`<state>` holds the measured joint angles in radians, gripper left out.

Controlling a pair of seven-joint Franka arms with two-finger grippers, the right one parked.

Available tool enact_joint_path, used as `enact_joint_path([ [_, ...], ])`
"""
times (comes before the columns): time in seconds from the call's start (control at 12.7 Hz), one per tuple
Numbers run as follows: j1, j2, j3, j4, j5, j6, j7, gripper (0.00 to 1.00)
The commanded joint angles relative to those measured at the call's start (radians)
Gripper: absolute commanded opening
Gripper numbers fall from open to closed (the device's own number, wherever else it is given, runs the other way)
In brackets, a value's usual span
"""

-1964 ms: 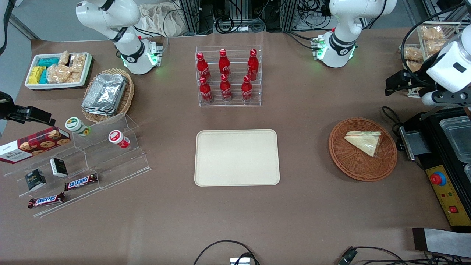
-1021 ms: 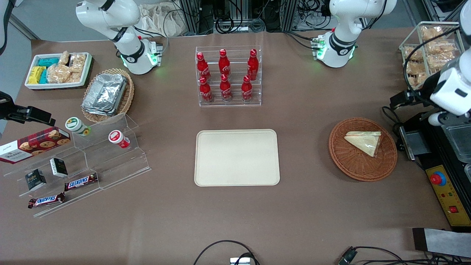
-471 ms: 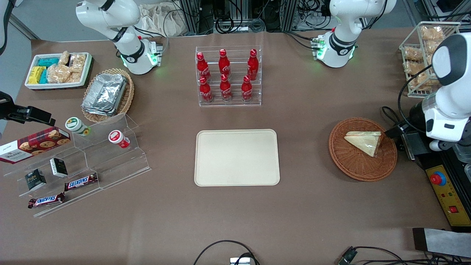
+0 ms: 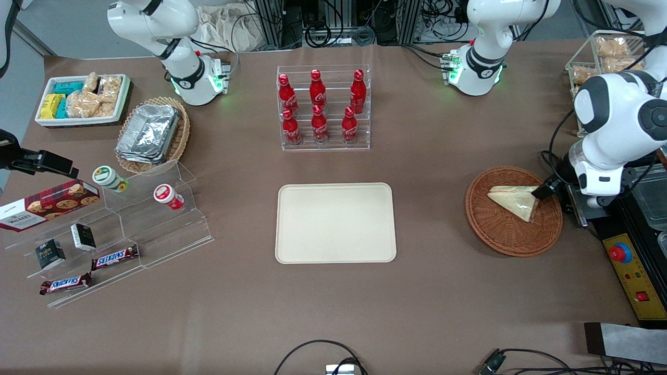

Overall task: Place sandwich from basket to tray
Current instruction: 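Close the left gripper on the triangular sandwich and lift it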

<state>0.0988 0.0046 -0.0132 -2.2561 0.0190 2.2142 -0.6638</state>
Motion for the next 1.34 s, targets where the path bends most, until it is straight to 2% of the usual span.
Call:
enact_joint_path([
  [0.0, 0.039, -0.043, -0.007, -0.136, 0.012, 0.166, -0.028, 1.00],
  [0.55, 0.058, 0.063, -0.007, -0.237, 0.002, 0.447, -0.034, 1.00],
  [1.02, 0.056, 0.133, -0.007, -0.238, -0.007, 0.533, -0.062, 1.00],
  [1.1, 0.055, 0.135, -0.007, -0.238, -0.007, 0.533, -0.063, 0.88],
  [1.18, 0.053, 0.135, -0.008, -0.238, -0.007, 0.532, -0.065, 0.56],
  [1.26, 0.052, 0.135, -0.008, -0.238, -0.007, 0.530, -0.066, 0.12],
])
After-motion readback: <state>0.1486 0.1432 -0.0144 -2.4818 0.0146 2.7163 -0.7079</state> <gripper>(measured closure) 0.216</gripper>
